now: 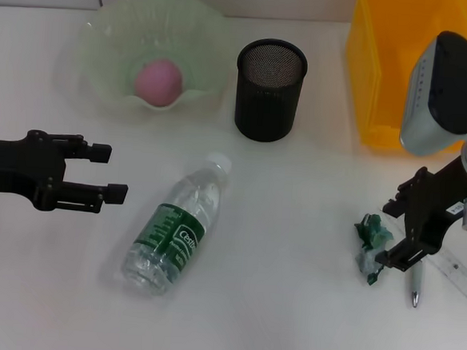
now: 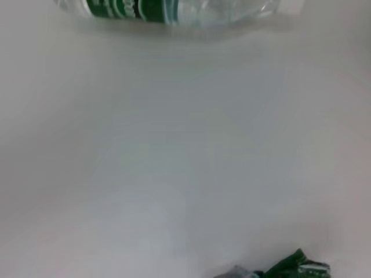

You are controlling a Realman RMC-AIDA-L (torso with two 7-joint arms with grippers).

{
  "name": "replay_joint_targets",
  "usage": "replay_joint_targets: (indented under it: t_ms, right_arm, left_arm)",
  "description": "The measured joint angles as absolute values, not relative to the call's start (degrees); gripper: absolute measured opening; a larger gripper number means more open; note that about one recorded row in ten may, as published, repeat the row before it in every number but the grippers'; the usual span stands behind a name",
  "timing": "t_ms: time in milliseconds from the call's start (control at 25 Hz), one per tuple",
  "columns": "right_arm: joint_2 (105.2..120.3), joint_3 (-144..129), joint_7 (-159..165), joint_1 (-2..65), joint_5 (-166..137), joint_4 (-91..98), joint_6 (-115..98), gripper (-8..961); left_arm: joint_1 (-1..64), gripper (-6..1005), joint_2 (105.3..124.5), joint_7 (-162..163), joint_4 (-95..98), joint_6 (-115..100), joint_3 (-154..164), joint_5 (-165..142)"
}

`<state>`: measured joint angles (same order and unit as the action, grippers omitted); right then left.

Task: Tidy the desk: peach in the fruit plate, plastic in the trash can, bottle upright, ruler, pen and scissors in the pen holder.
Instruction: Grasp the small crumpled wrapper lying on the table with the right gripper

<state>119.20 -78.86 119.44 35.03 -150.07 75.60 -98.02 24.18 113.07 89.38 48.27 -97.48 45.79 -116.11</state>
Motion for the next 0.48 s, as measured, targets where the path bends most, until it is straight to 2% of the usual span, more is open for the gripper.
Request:
replay_joint_targets:
  t_ms: [80,280,480]
  right_arm:
    - [119.21,-79.99,119.48,34.98,-150.1,75.46,-98.03,797]
    - [119.34,-81.59,119.47,34.84,-150.03,75.07,-97.49,604]
    - [119.48,-83.65,119.69,34.84,-149.85,74.57,-96.19,493]
  left_arm:
    - [24.13,814,113.06,89.38,48.26,-97.43,45.79,-116.11]
    - [23.94,815,113.04,89.38,48.25,-97.38,45.79,-116.21]
    - [23.88,815,113.06,89.34,47.66,-97.37,45.83,-116.29]
